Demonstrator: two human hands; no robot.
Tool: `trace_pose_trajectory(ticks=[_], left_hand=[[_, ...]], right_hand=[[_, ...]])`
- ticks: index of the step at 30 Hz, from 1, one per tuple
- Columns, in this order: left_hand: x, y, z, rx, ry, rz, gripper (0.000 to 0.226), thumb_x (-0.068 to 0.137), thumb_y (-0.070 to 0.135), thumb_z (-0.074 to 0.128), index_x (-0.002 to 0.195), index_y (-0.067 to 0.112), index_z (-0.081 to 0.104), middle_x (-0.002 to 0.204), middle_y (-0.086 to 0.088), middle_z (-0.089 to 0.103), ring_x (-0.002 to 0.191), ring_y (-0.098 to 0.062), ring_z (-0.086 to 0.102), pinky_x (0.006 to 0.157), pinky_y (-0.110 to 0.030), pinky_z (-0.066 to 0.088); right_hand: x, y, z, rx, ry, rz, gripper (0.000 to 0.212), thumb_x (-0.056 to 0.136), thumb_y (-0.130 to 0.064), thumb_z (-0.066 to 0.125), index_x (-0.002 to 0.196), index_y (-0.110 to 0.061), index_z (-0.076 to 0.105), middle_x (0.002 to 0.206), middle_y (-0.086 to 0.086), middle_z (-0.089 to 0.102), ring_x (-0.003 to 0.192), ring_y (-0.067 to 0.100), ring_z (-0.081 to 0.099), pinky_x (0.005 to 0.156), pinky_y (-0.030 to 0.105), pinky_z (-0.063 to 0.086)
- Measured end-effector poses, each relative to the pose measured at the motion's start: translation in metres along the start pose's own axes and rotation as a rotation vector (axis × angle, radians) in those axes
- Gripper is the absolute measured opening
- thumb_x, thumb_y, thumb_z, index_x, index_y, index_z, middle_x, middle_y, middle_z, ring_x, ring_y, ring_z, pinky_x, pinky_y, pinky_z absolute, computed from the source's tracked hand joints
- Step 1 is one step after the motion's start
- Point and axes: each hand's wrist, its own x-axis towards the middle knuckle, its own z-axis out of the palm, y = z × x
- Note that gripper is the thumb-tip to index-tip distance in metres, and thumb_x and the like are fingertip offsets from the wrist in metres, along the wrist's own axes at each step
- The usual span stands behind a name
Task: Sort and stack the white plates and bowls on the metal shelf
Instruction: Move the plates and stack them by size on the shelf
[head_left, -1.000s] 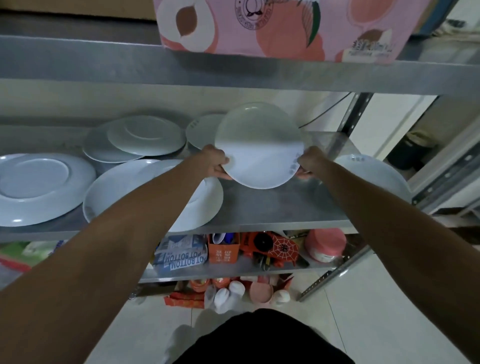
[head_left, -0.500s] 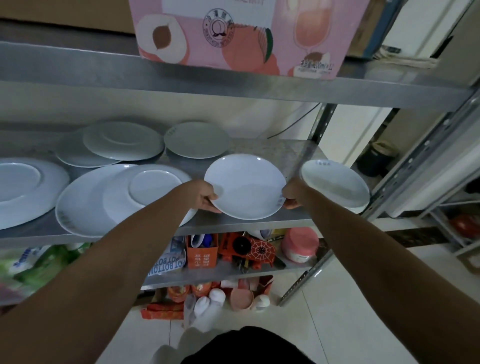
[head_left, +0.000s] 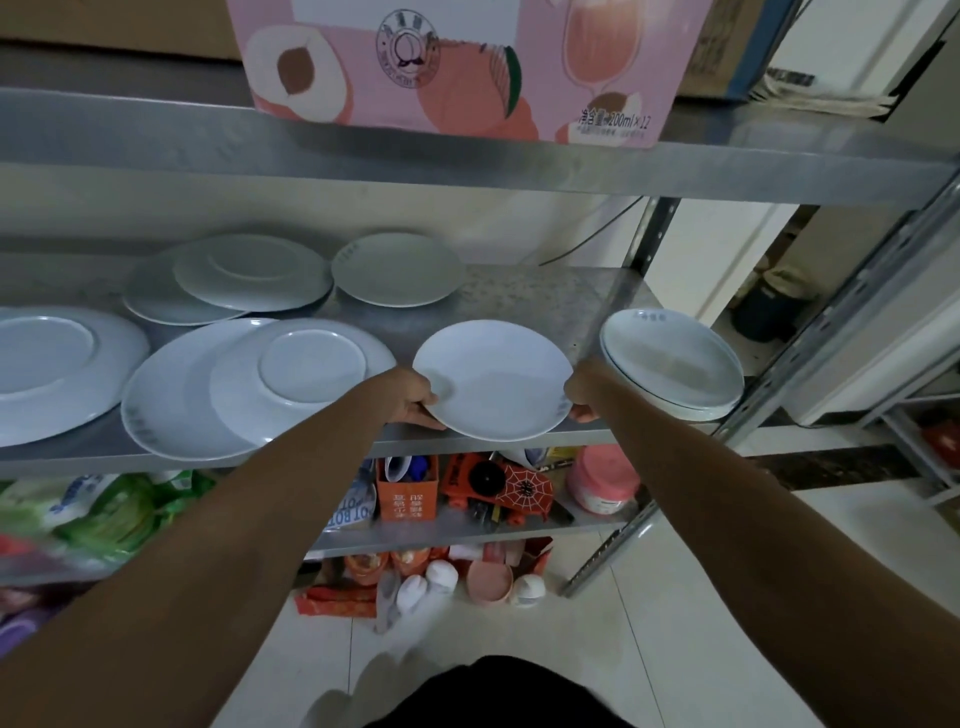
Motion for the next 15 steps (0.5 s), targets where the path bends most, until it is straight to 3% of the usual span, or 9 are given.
trace_pose_trajectory(ticks=[4,6,9,11,13,15], left_hand=[[0.002,0.008,-0.004,0.012,0.010,-0.043,0.044,0.100,0.001,0.039,0.143,-0.003,0.032,0.143,-0.023,0.044,0.127,-0.040,0.049,0.097,-0.047,0.050],[-0.001,0.018,-0.010,0.328,0.013,0.008,0.041,0.096,0.008,0.052,0.135,-0.001,0.048,0.136,-0.019,0.054,0.122,-0.033,0.056,0.088,-0.034,0.053],[-0.012,0.044,-0.027,0.784,0.192,0.171,0.031,0.085,0.019,0.068,0.112,0.005,0.067,0.115,-0.009,0.069,0.094,-0.020,0.065,0.058,-0.015,0.047],[-0.008,0.061,-0.040,1.038,0.389,0.391,0.032,0.088,0.020,0.061,0.113,0.002,0.064,0.114,-0.013,0.069,0.097,-0.026,0.066,0.072,-0.023,0.053],[0.002,0.074,-0.057,1.061,0.613,0.423,0.039,0.091,0.012,0.051,0.127,-0.002,0.052,0.127,-0.022,0.059,0.116,-0.036,0.059,0.091,-0.039,0.050],[0.013,0.075,-0.075,1.165,0.739,0.427,0.057,0.091,0.011,0.049,0.144,0.002,0.031,0.140,-0.024,0.044,0.127,-0.040,0.045,0.100,-0.045,0.043]], right_hand=[[-0.001,0.000,-0.003,-0.207,0.042,-0.053,0.018,0.089,-0.002,0.049,0.073,-0.001,0.054,0.057,0.012,0.057,0.051,0.024,0.057,0.063,0.035,0.058],[-0.007,-0.008,-0.010,-0.363,0.075,-0.109,0.009,0.087,-0.006,0.049,0.089,-0.004,0.057,0.069,0.012,0.059,0.059,0.025,0.057,0.056,0.032,0.052],[-0.006,-0.030,-0.024,-0.532,0.121,-0.186,0.021,0.087,-0.013,0.050,0.103,-0.006,0.061,0.096,0.013,0.067,0.078,0.024,0.055,0.074,0.033,0.050],[-0.003,-0.050,-0.031,-0.622,0.180,-0.267,0.021,0.087,-0.014,0.051,0.102,-0.005,0.063,0.090,0.010,0.065,0.083,0.026,0.059,0.080,0.033,0.049],[0.001,-0.072,-0.033,-0.713,0.270,-0.388,0.027,0.088,-0.015,0.051,0.111,-0.005,0.062,0.097,0.011,0.064,0.092,0.027,0.061,0.083,0.034,0.049],[0.006,-0.094,-0.029,-0.777,0.365,-0.510,0.035,0.090,-0.017,0.051,0.124,-0.007,0.053,0.117,0.012,0.059,0.109,0.028,0.057,0.089,0.037,0.047]])
